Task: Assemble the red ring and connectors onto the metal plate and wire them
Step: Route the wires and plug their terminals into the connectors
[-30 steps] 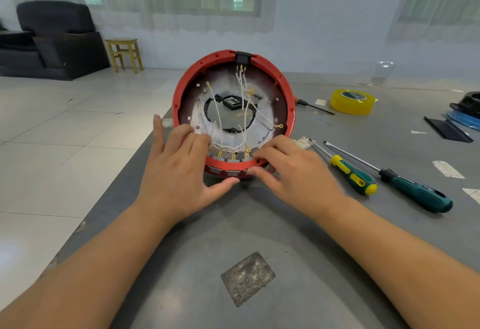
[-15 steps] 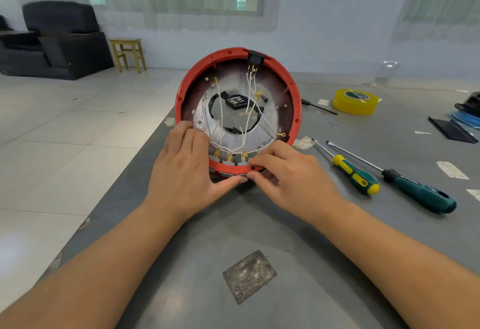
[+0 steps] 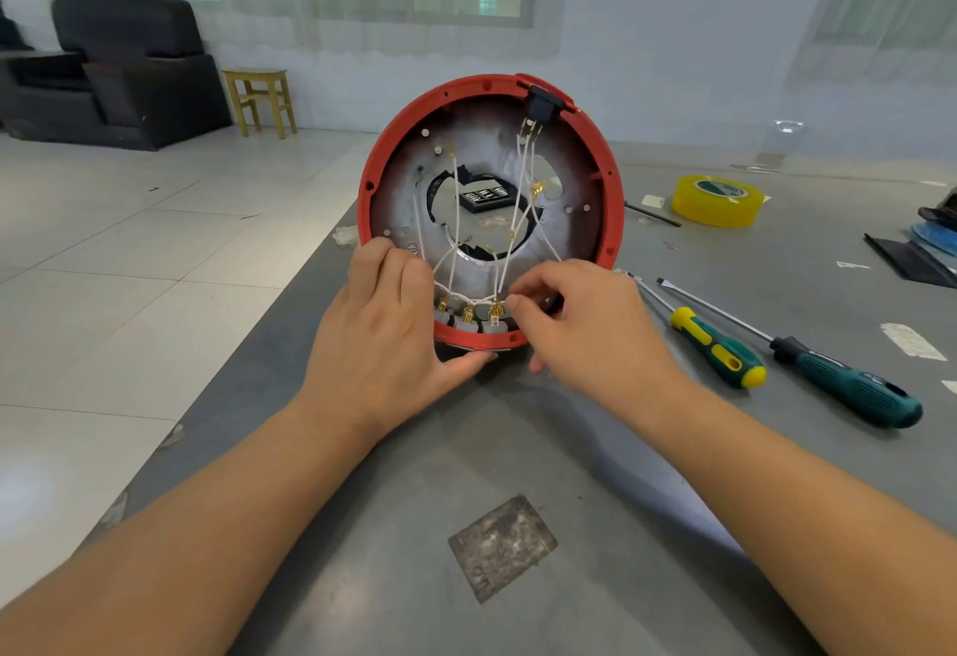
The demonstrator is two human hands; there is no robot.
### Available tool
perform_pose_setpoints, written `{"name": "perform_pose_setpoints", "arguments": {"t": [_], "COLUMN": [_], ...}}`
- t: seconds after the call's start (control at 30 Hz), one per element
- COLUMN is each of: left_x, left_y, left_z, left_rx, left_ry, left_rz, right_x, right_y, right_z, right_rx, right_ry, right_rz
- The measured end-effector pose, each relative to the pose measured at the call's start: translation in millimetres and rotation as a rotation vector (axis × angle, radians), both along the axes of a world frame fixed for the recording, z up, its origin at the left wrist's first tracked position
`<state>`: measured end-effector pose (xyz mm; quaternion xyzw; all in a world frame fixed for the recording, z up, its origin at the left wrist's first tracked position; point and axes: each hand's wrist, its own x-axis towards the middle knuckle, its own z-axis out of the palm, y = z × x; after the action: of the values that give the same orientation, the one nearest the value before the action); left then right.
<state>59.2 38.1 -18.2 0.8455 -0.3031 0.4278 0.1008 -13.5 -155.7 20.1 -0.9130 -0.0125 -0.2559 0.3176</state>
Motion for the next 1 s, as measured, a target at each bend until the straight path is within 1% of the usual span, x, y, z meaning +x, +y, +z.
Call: {"name": "perform_pose_setpoints", "arguments": {"t": [0.07,0.2,0.43,0.53,0.73,0.9,1.0], "left_x": [-1.4,-3.6,-5.5,-5.6,-3.7,-2.8,-3.0], "left_y": [-0.9,-2.8,-5.0,-6.1,-6.7,-7.3,-6.8], "left_z": [1.2,2.4,3.0,2.8,1.2,-0.7,-0.6], "left_rx": [0.008,0.015,0.033,0.034,0.022,0.025,0.021], "left_ry": [-0.019,-0.064,-0.063,-0.074,-0.095,-0.109,-0.108], "left_rz": [-0.003,-0.012,0.006,0.000,-0.025,-0.025,-0.018], "right_x": [1.1,4.5,8.3,9.2,11.0,11.9,11.6], "right_y": [2.1,5.3,0.4,-3.4,-1.0,0.6,0.0], "right_z": [3.4,10.0,20.1,23.0,14.2,10.0,10.4], "right_rx": [0.091,0.139,0.078,0.148,0.359,0.418,0.417], "right_ry": [0.055,0.135,0.237,0.291,0.266,0.251,0.259], "right_rz": [0.030,0.051,0.028,0.037,0.040,0.042,0.048]}}
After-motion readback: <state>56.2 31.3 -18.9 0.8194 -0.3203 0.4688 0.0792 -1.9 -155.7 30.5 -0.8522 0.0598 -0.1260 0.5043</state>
